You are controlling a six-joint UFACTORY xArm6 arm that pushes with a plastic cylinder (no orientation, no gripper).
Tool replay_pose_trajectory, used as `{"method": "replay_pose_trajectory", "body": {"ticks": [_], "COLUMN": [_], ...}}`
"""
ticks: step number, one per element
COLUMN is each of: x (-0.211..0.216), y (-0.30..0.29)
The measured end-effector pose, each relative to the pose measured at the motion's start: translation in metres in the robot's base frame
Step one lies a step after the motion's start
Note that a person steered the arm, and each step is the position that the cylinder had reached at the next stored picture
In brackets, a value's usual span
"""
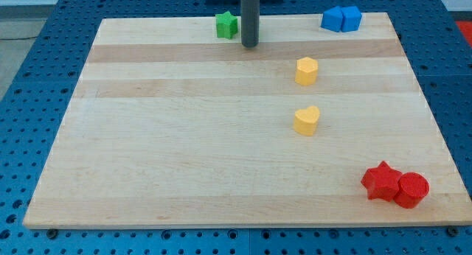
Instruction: Move green circle into green star
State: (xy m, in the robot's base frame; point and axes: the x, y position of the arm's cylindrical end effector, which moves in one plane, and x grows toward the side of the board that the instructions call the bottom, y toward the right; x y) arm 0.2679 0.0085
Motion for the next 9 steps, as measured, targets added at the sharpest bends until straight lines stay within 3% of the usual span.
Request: {"method": "replay_pose_trajectory", "body": {"ticks": [3, 9], "x": [-0.003, -0.022], "y": [0.052, 0.021]}}
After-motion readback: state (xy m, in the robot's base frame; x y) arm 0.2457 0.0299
